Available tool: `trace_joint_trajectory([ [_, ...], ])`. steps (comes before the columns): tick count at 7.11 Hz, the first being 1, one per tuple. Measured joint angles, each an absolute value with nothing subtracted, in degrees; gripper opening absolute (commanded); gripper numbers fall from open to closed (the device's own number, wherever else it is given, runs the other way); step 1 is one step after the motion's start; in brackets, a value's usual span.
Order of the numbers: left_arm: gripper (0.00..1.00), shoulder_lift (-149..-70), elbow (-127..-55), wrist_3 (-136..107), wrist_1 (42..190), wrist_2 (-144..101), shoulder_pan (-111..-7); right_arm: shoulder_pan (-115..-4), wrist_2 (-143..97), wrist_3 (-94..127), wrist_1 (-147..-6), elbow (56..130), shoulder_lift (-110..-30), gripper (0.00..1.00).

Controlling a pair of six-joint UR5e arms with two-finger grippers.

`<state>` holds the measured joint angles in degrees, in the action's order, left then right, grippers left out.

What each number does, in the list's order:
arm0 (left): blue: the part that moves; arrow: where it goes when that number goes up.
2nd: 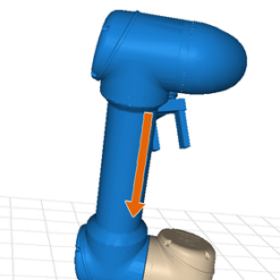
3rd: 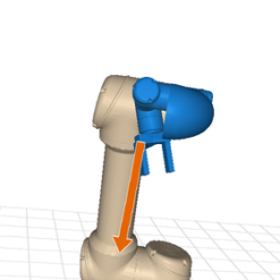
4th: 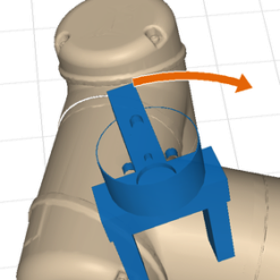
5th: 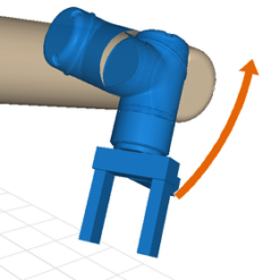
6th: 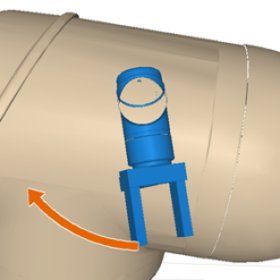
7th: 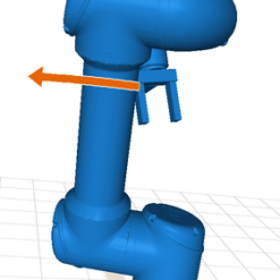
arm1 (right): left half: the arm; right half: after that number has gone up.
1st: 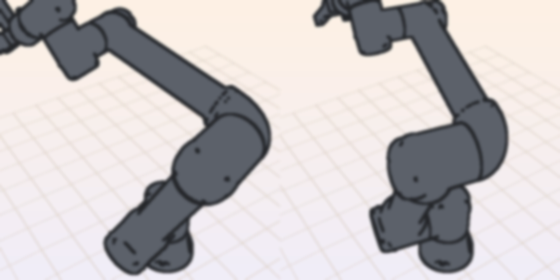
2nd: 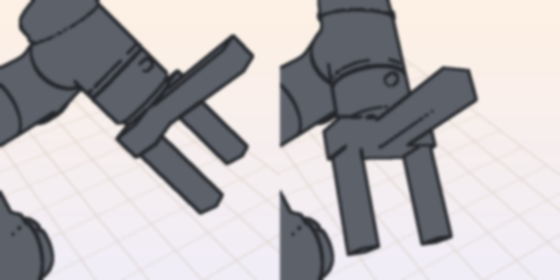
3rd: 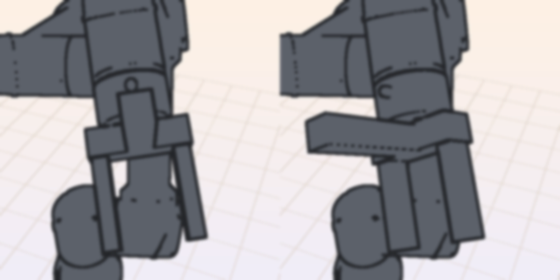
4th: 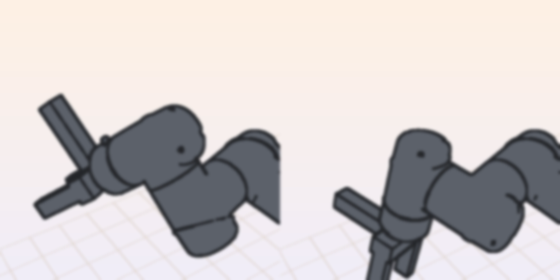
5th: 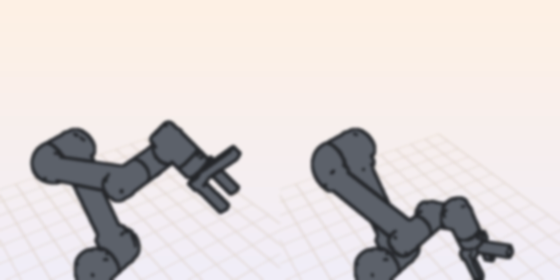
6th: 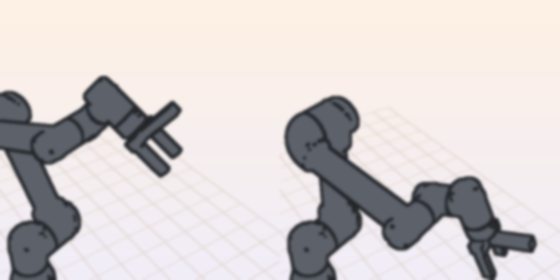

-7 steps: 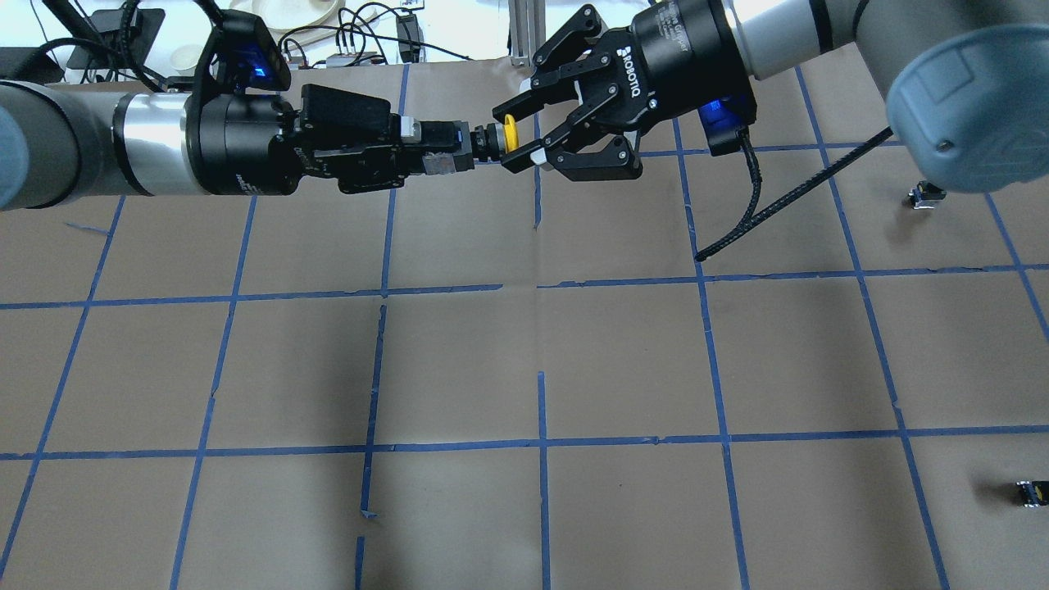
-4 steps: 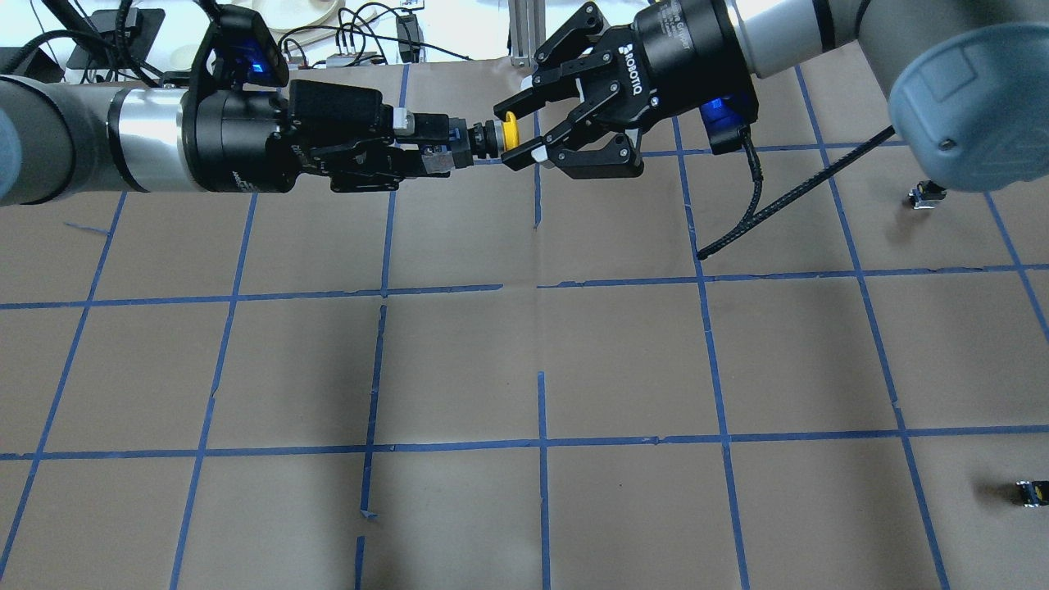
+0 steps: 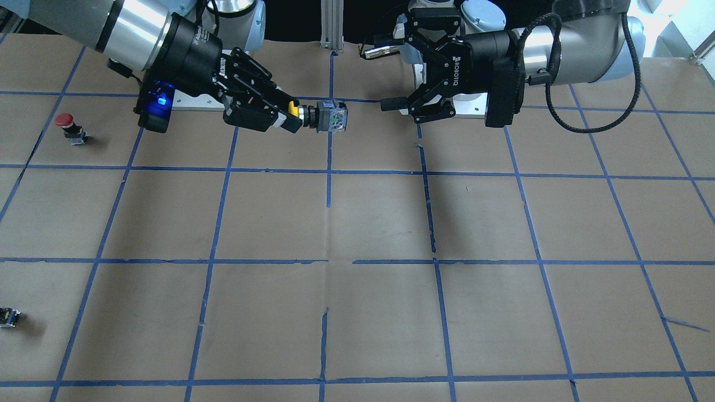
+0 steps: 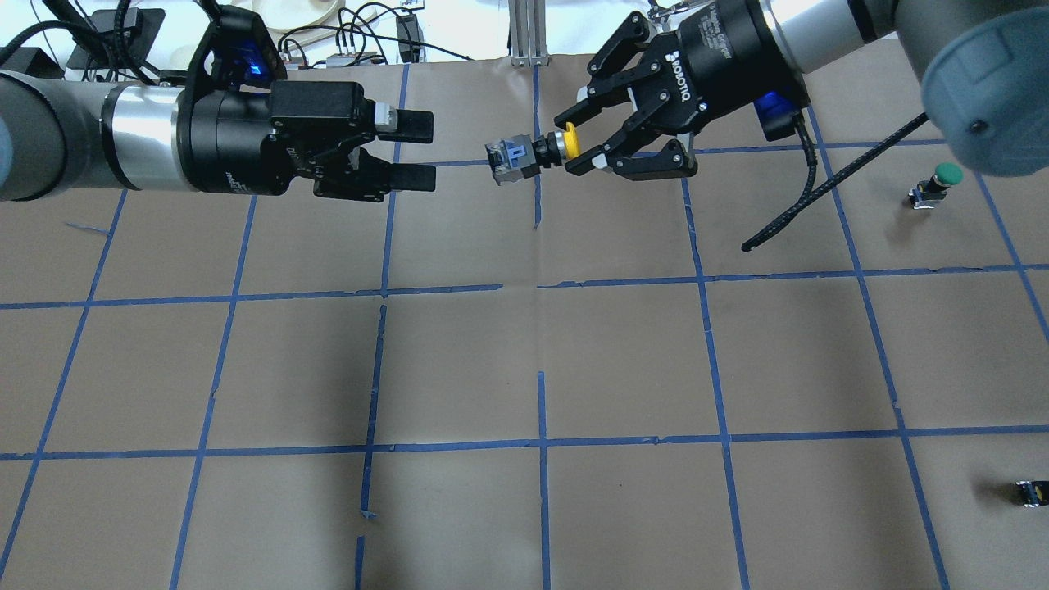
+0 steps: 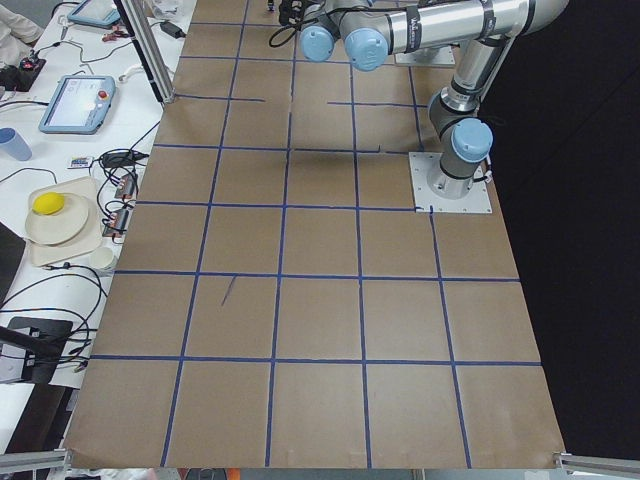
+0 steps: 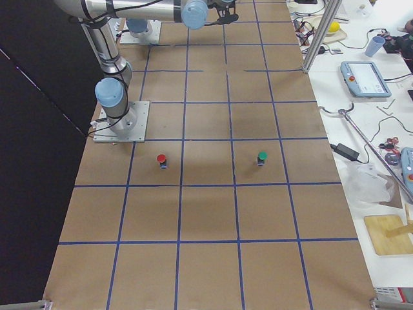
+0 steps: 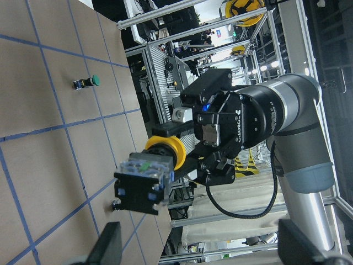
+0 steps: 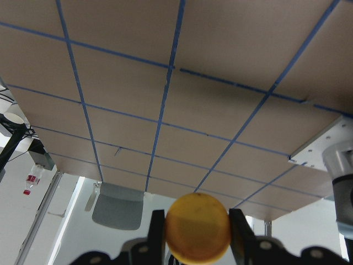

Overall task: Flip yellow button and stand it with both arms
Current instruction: 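Close the right gripper on the yellow cap while the left gripper opens and withdraws, then carry the button with the right gripper toward the green button while the left arm retracts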

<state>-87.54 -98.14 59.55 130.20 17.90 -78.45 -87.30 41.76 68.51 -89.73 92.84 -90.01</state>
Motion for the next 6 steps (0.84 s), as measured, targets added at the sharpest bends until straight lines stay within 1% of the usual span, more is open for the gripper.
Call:
trace_joint_trajectory([
  [2,1.00,-88.2,-96.5,52.7,126.1,30.7,-77.7,-85.7,53.5,56.5,-89.3,92.9,-90.5,0.23],
  [3,1.00,-88.5,-95.8,46.6,121.6,38.3,-77.7,-85.5,60.6,48.8,-89.0,93.1,-90.9,0.19],
  [5,1.00,-89.0,-95.4,36.0,111.9,50.6,-77.9,-82.3,74.7,27.3,-86.3,94.0,-91.3,0.17],
  [6,1.00,-89.2,-95.4,30.6,106.7,56.5,-78.2,-78.9,77.4,16.3,-85.7,94.9,-91.7,0.16],
])
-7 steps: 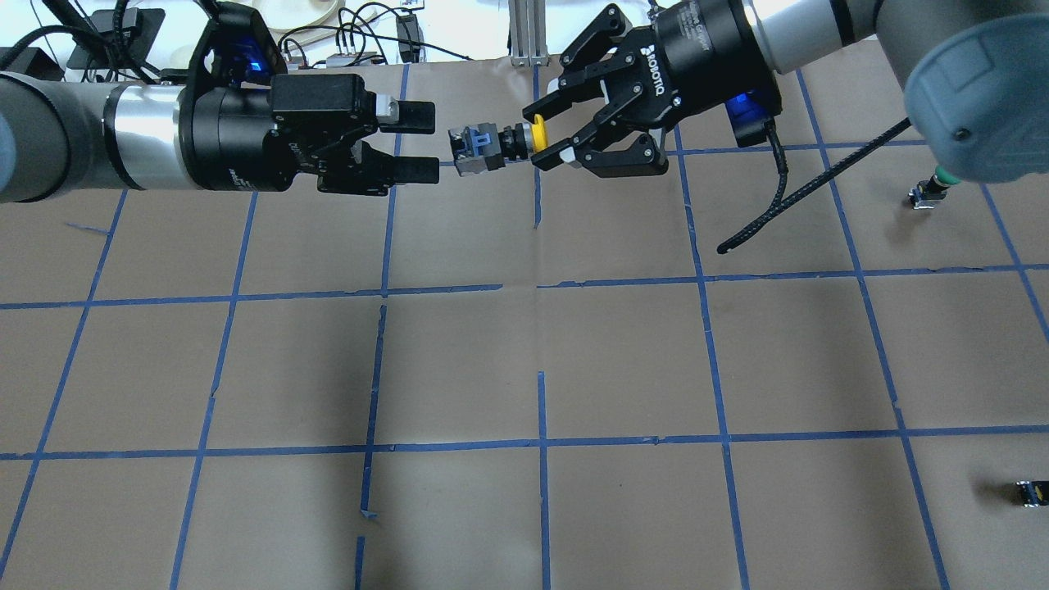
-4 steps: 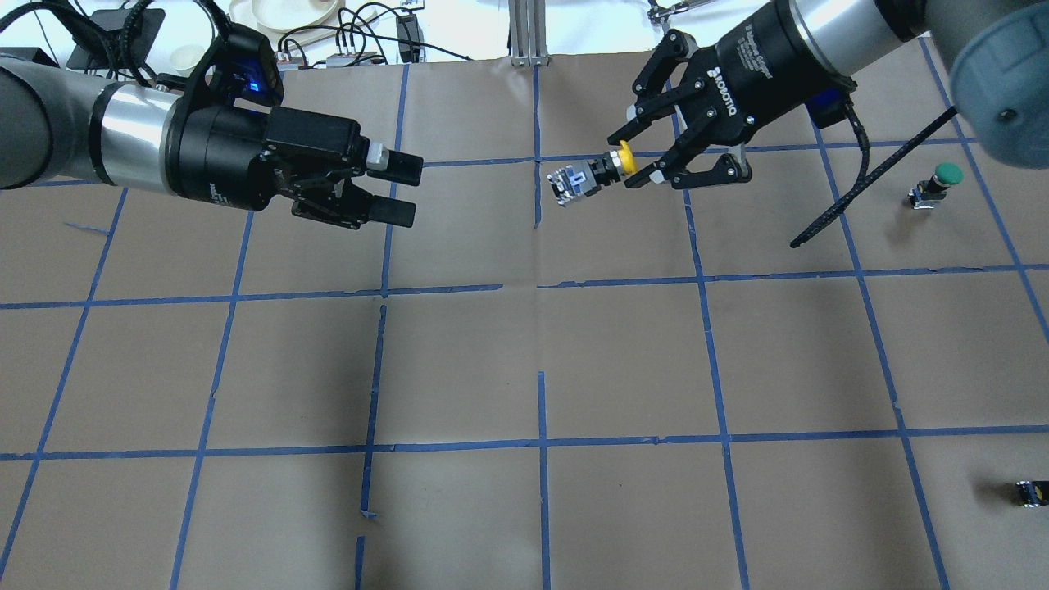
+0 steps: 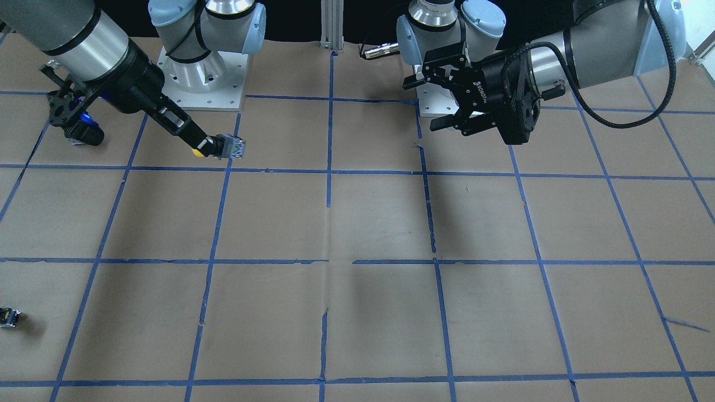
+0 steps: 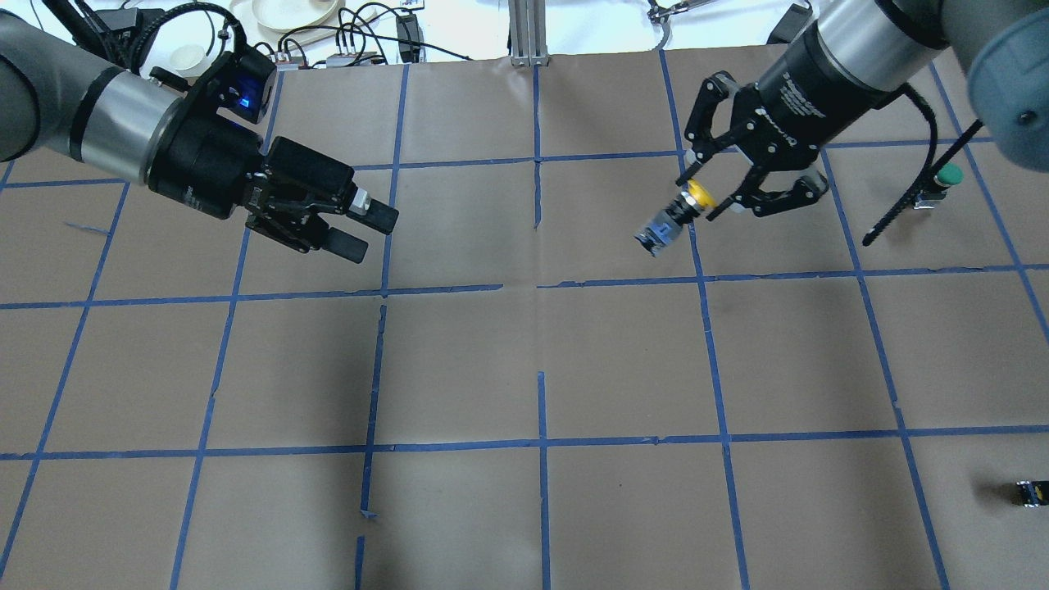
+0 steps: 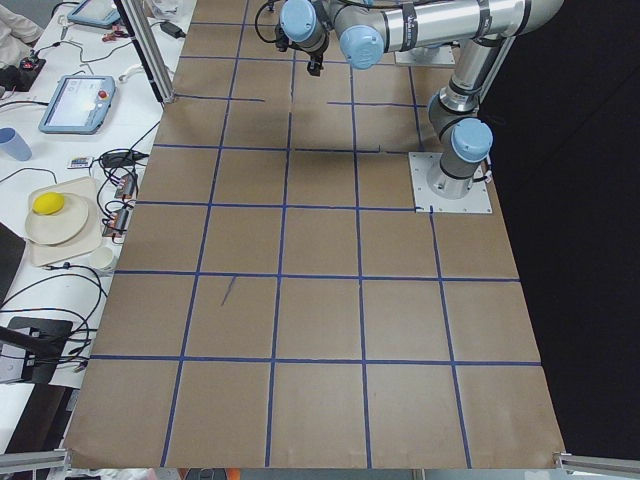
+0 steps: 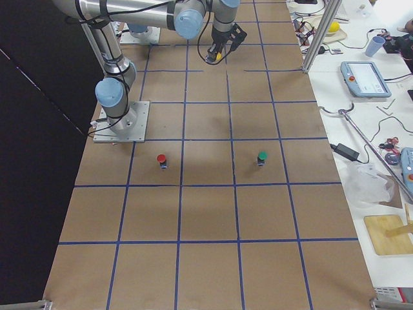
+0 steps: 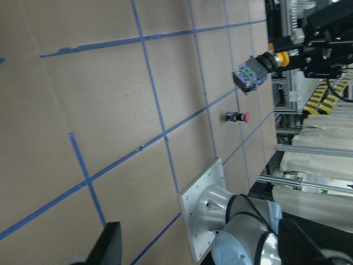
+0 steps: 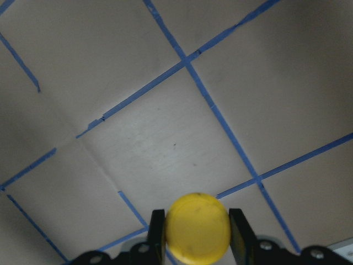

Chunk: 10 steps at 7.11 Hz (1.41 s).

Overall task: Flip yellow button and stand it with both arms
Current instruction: 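Carry the button with the right gripper toward the green button while the left arm retracts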

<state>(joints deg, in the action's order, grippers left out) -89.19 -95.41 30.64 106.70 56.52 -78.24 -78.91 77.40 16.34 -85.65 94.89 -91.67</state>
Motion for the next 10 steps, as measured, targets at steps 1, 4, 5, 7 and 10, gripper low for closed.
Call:
trace_joint_trajectory([
  [1,1.00,-89.3,-95.5,24.9,101.9,61.9,-79.0,-75.3,79.5,5.1,-85.4,95.4,-92.1,0.13],
  [4,1.00,-89.2,-95.4,8.6,88.7,80.5,-88.1,-65.7,84.3,-19.8,-91.5,98.0,-92.3,0.12],
  [5,1.00,-89.0,-95.3,5.2,86.1,87.1,-91.3,-64.7,86.6,-23.5,-95.8,99.5,-92.3,0.10],
  [7,1.00,-88.3,-95.1,3.2,84.5,92.7,-93.3,-63.1,89.4,-32.8,-103.6,102.8,-92.3,0.08],
  [10,1.00,-88.4,-94.5,2.8,84.4,89.9,-90.4,-54.7,85.8,-56.7,-115.6,110.0,-92.4,0.08],
])
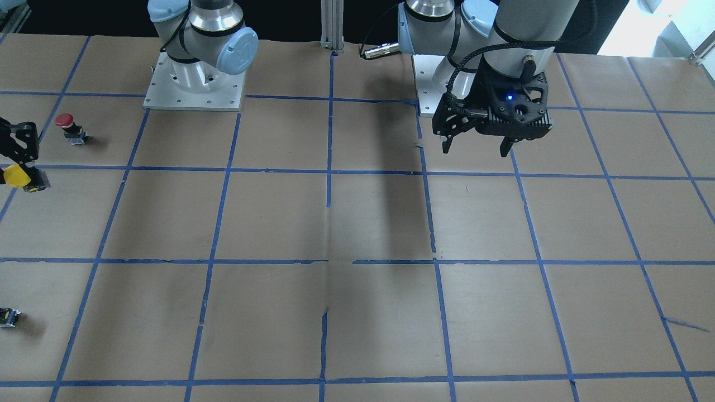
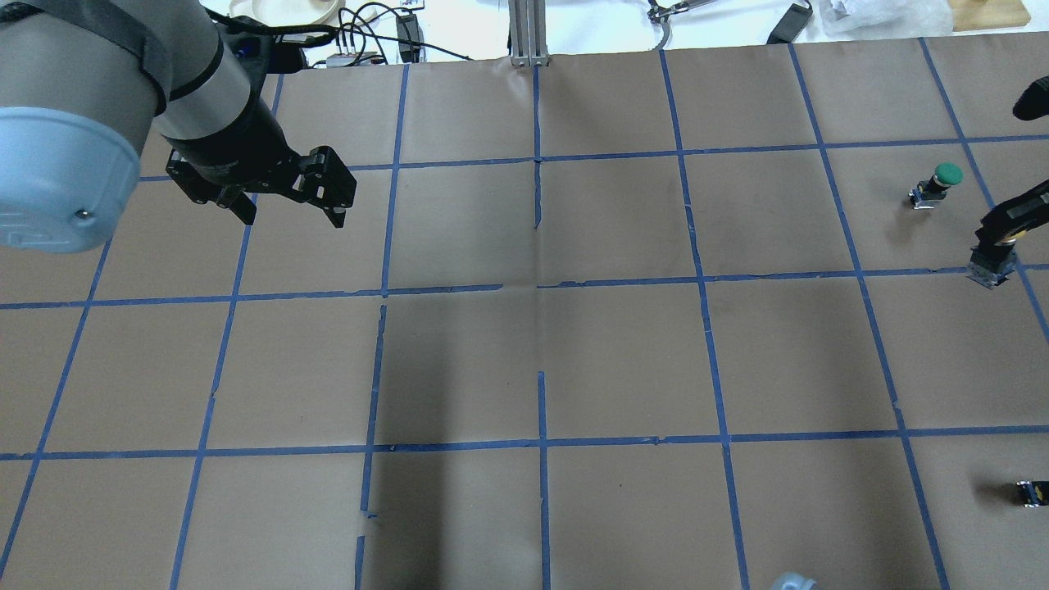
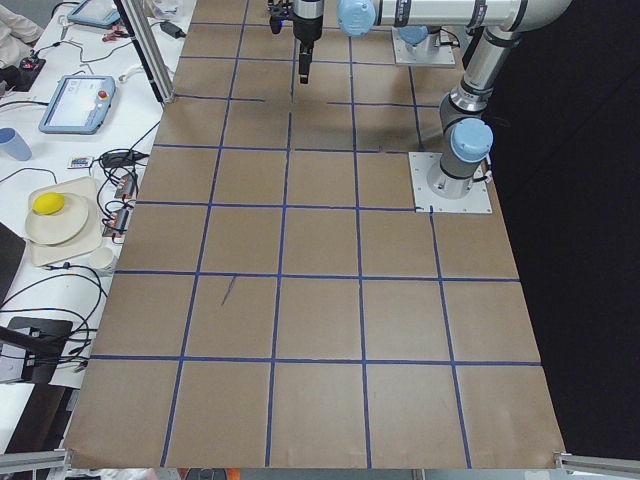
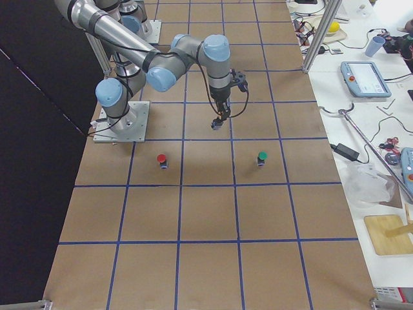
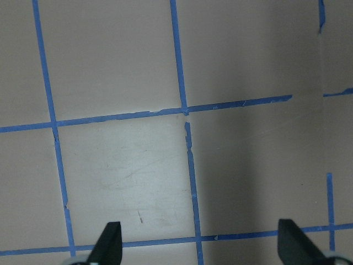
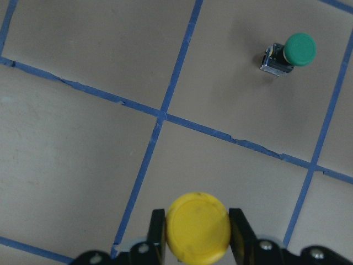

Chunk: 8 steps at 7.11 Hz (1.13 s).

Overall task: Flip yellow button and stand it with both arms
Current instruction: 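Carry the button with the right gripper toward the green button while the left arm retracts, then lower the button upright onto the table with the right gripper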

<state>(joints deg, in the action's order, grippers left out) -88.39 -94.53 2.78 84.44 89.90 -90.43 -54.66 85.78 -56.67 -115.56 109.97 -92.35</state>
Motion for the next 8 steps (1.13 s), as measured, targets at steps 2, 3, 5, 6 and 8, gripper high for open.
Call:
trace_joint_trajectory([
  [2,1.00,-88.4,-94.4,3.1,84.8,88.1,-88.6,-47.5,78.2,-71.7,-118.4,114.2,-92.2,0.08],
  [3,1.00,-88.4,-94.3,3.1,84.9,88.0,-88.4,-44.7,75.0,-78.8,-119.2,116.1,-92.1,0.08],
  [5,1.00,-88.5,-94.2,3.2,85.0,88.2,-88.3,-42.2,71.9,-88.4,-120.7,119.1,-91.9,0.08],
  [6,1.00,-88.5,-94.2,3.2,85.0,88.2,-88.3,-41.2,71.3,-91.2,-121.0,119.9,-91.7,0.09],
  [8,1.00,-88.5,-94.2,3.2,85.0,88.3,-88.3,-38.3,68.7,-96.4,-121.6,120.3,-88.6,0.09],
])
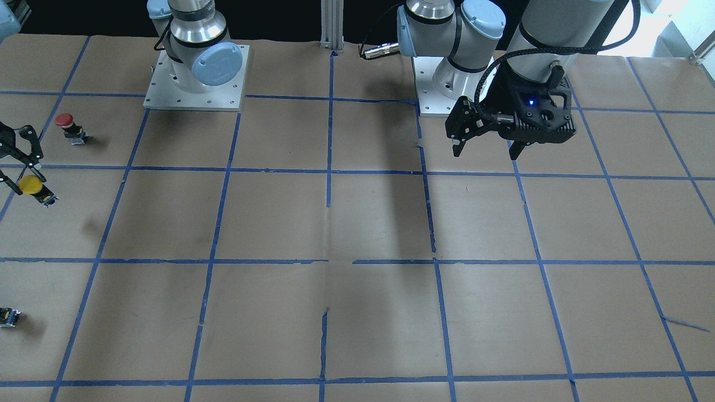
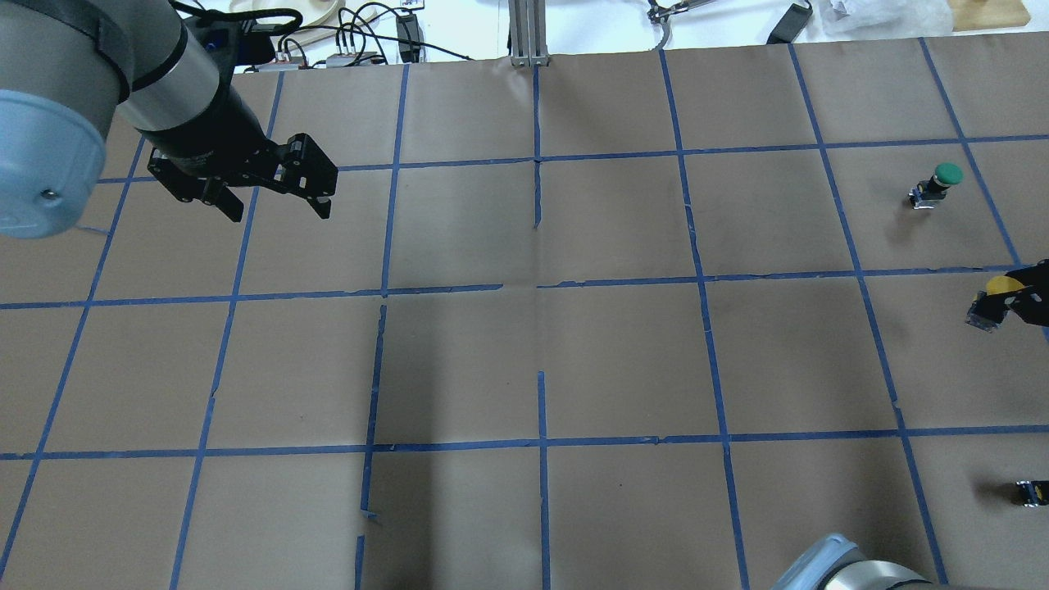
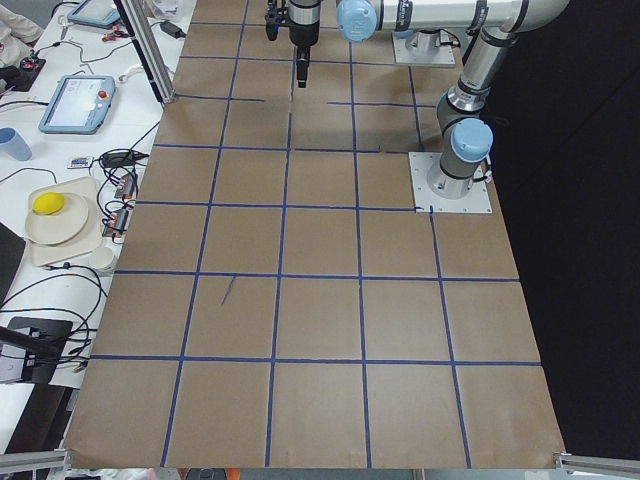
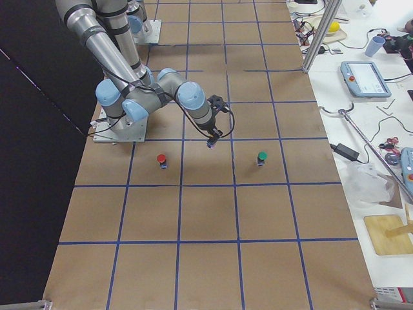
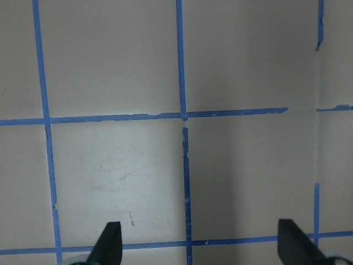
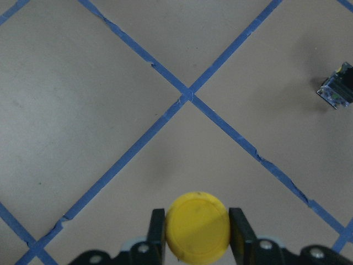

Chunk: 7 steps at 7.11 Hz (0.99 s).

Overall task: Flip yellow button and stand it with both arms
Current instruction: 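Lower the button upright onto the table with the right gripper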

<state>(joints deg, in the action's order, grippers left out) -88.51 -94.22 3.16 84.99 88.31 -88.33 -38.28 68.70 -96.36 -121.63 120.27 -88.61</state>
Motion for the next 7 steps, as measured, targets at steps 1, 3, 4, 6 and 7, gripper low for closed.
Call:
trace_joint_trajectory([
  [1,1.00,-88.5,-94.2,3.1,85.0,88.3,-88.4,-37.1,67.4,-98.7,-122.7,120.3,-86.2,0.10],
  [3,1.00,-88.5,-94.2,2.9,85.0,88.3,-88.5,-34.6,64.8,-103.4,-123.9,120.3,-82.8,0.10],
  [4,1.00,-88.5,-94.2,2.7,85.0,88.3,-88.5,-33.7,64.1,-105.0,-123.9,120.3,-81.9,0.15],
  [6,1.00,-88.5,-94.2,2.6,85.0,88.3,-88.5,-33.0,63.6,-106.1,-123.4,120.4,-81.2,0.25],
  [7,1.00,-88.5,-94.2,2.6,85.0,88.3,-88.5,-32.5,63.5,-106.3,-123.2,120.5,-81.0,0.38],
])
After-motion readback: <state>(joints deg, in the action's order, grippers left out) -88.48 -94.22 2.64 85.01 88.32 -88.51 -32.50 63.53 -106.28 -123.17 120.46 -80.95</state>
